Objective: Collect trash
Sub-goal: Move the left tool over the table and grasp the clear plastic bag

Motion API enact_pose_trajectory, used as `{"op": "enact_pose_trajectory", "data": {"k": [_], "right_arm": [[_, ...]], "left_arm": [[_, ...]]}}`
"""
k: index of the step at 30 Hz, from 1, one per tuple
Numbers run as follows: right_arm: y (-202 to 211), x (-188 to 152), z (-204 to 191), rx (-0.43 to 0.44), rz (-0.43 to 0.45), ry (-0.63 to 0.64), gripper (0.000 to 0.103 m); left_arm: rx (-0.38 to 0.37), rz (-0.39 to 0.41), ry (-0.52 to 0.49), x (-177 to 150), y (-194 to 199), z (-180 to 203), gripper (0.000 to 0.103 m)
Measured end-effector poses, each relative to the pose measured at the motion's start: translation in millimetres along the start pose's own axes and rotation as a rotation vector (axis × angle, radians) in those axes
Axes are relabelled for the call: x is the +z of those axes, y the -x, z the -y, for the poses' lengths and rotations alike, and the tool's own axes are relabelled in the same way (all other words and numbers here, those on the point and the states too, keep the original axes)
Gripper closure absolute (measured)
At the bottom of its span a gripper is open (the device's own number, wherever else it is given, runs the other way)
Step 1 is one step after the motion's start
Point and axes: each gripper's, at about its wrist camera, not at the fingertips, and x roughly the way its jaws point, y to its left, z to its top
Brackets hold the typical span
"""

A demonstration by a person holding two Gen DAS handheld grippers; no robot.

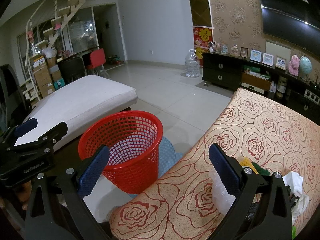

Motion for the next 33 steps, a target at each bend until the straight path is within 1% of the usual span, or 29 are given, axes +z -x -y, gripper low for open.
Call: {"op": "enact_pose_trajectory", "data": {"k": [10, 14, 22, 25, 28, 29, 33], "right_arm": [[8.9, 0.1, 6.7, -0.012, 0.005, -0.009, 0.006], [17.1, 3.0, 15.4, -0.023, 0.011, -0.018, 0.006], [33.8, 0.5, 42.2, -0.072, 0.013, -0.051, 0.006], [44.6, -0.2, 56.7, -0.091, 0.023, -0.067, 0.006], [61.1, -2.3, 74.5, -0.132, 0.040, -0.086, 0.006], [69.2, -3.0, 84.3, -0.162, 0.046, -0.097, 0.006], [90.9, -9.0, 113.7, -0.227, 0.051, -0.144, 0.006]], "left_arm": [[0.001, -0.002, -0.003, -3.8, -0.9, 1.2, 0.008], [-0.016, -0.006, -0.010, -5.4, -1.5, 5.5, 0.008], [-0.022, 0.000, -0.033, -5.2, 1.3, 11.6, 0.008], [-0.036, -0.002, -0.045, -5.7, 1.7, 16.7, 0.008], [-0.049, -0.002, -0.052, -4.9, 2.6, 21.1, 0.008], [-0.061, -0.003, -0.059, -5.6, 3.1, 24.4, 0.008], [-0.101, 0.001, -0.088, -8.1, 6.5, 38.2, 0.008]]}}
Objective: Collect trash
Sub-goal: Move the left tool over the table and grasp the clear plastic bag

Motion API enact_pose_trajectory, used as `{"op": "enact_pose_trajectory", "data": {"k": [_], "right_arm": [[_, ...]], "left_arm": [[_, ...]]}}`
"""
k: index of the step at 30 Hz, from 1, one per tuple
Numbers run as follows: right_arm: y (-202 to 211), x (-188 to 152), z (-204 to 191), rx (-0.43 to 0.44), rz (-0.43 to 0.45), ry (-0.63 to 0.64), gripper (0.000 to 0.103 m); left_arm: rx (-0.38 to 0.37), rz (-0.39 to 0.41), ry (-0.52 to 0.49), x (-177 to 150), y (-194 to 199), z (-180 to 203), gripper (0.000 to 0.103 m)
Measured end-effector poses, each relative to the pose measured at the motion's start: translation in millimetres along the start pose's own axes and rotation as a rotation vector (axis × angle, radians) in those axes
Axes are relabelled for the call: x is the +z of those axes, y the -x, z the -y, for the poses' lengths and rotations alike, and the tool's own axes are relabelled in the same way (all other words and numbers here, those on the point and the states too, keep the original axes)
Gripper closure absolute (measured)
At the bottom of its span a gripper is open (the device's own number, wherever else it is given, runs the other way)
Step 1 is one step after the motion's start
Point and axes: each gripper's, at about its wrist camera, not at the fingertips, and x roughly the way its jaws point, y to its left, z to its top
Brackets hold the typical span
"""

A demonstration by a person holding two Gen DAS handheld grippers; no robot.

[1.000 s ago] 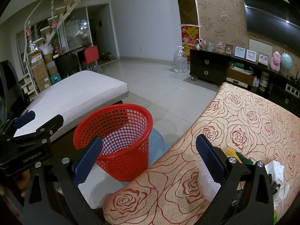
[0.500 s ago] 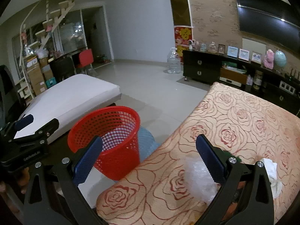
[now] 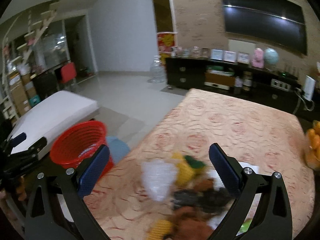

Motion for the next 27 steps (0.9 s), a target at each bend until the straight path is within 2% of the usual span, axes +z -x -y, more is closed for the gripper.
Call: {"op": "enact_pose_trajectory", "data": {"k": [7, 17, 19, 22, 27], "right_arm": [[17.6, -9.0, 63.5, -0.077, -0.011, -0.114, 0.006], [26.2, -20.0, 107.7, -0.139, -0.014, -0.212, 0.006], [23.0, -21.0, 113.6, -0.141, -0.019, -0.227, 0.006], [20.0, -23.1, 121.1, -0.148, -0.028, -0.239, 0.006], [14.0, -28.4, 139.9, -0.149, -0.060, -0.288, 0.006]], "left_arm": [[-0.131, -0.053, -0.079, -10.7, -13.1, 53.9, 0.008], [-0.398, -0.137, -0.246, -3.7, -42.6, 171.1, 0.008], [-0.412, -0.148, -0.272, -4.7, -50.5, 184.6, 0.008], [-0.447, -0.213, -0.308, -11.0, -76.9, 210.3, 0.008], [-0.513, -0.319, -0.269, -20.5, -108.5, 217.2, 0.008]]}}
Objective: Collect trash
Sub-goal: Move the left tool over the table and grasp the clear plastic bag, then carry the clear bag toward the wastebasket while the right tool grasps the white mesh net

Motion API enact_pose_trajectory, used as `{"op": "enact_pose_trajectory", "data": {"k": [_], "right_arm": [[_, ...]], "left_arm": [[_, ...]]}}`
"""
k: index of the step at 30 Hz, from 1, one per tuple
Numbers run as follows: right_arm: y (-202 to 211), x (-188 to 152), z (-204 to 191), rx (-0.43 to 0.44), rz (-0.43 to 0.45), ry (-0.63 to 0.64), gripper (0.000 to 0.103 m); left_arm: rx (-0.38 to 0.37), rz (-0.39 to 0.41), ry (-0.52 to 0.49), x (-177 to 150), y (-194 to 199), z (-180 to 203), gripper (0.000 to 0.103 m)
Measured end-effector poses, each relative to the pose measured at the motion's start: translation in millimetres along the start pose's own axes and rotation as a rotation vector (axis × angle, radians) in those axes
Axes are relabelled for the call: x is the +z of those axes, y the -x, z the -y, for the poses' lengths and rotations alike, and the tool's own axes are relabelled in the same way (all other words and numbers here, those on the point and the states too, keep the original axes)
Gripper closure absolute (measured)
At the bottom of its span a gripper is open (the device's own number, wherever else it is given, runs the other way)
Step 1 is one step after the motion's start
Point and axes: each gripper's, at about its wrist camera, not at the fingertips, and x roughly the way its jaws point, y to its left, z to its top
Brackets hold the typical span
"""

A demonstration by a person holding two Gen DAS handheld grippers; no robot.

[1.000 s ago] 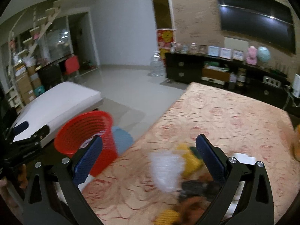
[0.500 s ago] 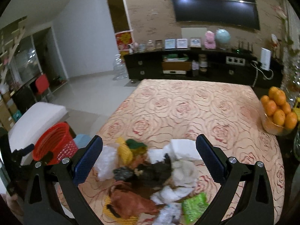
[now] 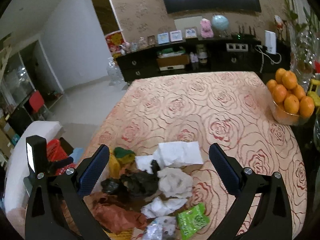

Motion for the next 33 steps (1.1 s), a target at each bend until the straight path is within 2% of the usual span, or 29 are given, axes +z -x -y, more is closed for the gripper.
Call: {"op": "enact_pose_trajectory", "data": {"k": [4, 6, 8, 14, 19, 24, 27, 30, 33], "right_arm": [[-4.3, -0.5, 4.1, -0.011, -0.005, -0.006, 0.006], [-8.8, -0.8, 5.5, -0.020, -0.018, -0.004, 0.006], [-13.6, -0.9, 8.8, -0.031, -0.033, -0.010, 0.006], [-27.3, -3.0, 24.7, -0.054, -0.068, -0.049, 0.006], [-43.9, -6.2, 40.7, -0.063, -0.112, -0.096, 0.006], [-63.2, -14.1, 54.5, -0.059, -0.187, -0.141, 0.012], [-63.8, -21.7, 43.1, -0.010, -0.232, -0.094, 0.020], [-67.7, -31.1, 27.5, -0.043, -0.256, 0.010, 0.031], [-85.0, -43.7, 27.4, -0.041, -0.318, 0.013, 0.042]], "left_arm": [[-0.047, -0.028, 0.036, -0.6, -11.7, -1.8, 0.010], [-0.093, -0.040, 0.064, -0.9, -17.7, -1.9, 0.021], [-0.134, -0.063, 0.081, -2.3, -20.9, -0.4, 0.038], [-0.174, -0.040, 0.077, -5.2, -16.4, 3.8, 0.055], [-0.165, -0.015, 0.097, -6.6, -1.6, -4.2, 0.059], [-0.125, 0.082, 0.073, -7.8, 35.7, -12.7, 0.059], [-0.101, 0.118, 0.075, -7.1, 48.9, -22.4, 0.059], [-0.085, 0.128, 0.090, -7.2, 51.2, -32.3, 0.059], [-0.077, 0.126, 0.111, -7.0, 51.2, -40.2, 0.059]]}}
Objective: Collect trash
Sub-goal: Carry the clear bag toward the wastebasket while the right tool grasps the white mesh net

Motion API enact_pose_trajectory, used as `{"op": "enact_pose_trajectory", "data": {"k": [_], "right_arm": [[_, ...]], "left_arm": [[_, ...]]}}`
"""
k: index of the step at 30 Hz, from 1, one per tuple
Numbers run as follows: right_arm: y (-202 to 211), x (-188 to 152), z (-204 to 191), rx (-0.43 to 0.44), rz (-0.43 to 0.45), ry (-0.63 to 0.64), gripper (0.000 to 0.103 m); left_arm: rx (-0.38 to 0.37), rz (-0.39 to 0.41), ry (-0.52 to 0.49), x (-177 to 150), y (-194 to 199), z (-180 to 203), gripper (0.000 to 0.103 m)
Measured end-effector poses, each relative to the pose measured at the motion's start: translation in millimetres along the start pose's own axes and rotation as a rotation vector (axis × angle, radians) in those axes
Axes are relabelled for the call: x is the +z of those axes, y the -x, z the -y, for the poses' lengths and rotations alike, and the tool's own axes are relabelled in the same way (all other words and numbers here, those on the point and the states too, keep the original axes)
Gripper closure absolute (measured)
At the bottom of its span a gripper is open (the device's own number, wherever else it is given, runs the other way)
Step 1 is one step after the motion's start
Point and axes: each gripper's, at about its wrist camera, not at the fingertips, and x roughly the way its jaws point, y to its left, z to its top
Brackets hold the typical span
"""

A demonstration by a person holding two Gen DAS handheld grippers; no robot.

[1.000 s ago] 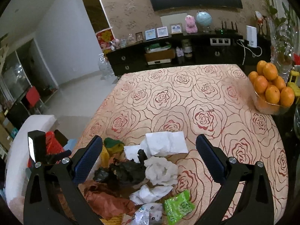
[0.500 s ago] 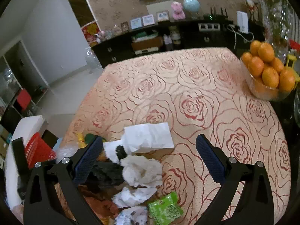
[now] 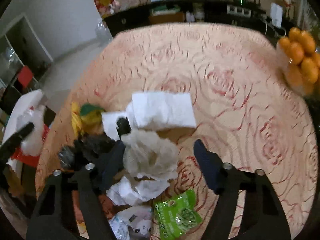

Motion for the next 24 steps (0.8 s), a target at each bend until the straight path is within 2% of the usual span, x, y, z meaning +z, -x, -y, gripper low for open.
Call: {"op": "enact_pose_trajectory", "data": {"k": [3, 6, 11, 17, 24], "right_arm": [[-18.6, -0.8, 2.6, 0.020, -0.042, -0.018, 0.054], [-19.1, 0.7, -1.2, 0.015, -0.033, -0.003, 0.062], [-2.4, 2.8, -3.1, 0.011, 0.010, 0.000, 0.064], [37.5, 12.1, -0.4, -0.025, 0.137, -0.020, 0.064], [56.4, 19.8, -8.6, 0.012, 0.199, -0.025, 0.064]], "left_arm": [[0.010, 0.004, 0.014, 0.7, 1.0, -6.5, 0.059], [0.023, 0.015, 0.015, 0.9, 3.1, -9.7, 0.059], [0.029, 0.042, 0.020, 3.7, 14.9, -14.8, 0.059], [0.041, 0.108, 0.026, 8.2, 42.5, -18.4, 0.059], [0.094, 0.165, 0.024, 13.2, 69.9, -23.8, 0.059]]}}
